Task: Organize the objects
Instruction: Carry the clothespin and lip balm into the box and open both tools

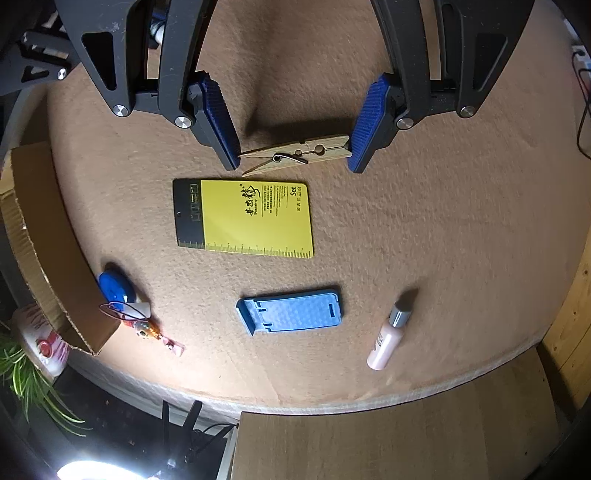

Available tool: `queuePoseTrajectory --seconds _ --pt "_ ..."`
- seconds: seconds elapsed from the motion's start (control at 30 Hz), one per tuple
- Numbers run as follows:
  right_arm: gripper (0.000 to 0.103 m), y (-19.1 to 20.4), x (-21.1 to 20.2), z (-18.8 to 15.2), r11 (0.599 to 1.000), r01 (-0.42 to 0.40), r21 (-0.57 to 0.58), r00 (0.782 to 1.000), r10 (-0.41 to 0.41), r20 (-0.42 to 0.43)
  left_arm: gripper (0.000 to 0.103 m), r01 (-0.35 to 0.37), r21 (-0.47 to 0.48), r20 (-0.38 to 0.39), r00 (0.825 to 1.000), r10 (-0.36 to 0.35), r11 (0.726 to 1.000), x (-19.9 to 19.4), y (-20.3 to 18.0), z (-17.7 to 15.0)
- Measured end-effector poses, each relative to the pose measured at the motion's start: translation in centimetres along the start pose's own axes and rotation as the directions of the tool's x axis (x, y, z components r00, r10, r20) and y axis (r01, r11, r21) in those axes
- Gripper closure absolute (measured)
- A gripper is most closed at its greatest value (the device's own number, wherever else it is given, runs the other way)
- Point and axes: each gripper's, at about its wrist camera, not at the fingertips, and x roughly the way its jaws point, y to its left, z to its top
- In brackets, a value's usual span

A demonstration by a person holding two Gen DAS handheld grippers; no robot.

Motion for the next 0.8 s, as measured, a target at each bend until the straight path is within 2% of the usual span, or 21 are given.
queuePoseTrajectory --seconds 0.3,0.47,0.8 --pt "0.089 -3.9 -3.9 -1.3 0.992 -0.003 0.123 0.997 -0.006 0.072 0.039 0.033 -0.018 0.036 0.999 -0.033 0.999 -1.8 0.0 0.8" --pt "0.089 -6.1 -6.5 -2.4 0.977 0.004 0.214 0.991 -0.032 0.128 0.039 0.054 0.003 0.057 0.997 -0.055 0.999 -2.9 -1.3 1.6" --pt "0.089 -12.4 -12.2 -4.4 0.924 0.066 0.378 0.966 -0.154 0.207 0.039 0.125 0.13 0.091 0.986 -0.137 0.984 -4.2 -8.4 4.0"
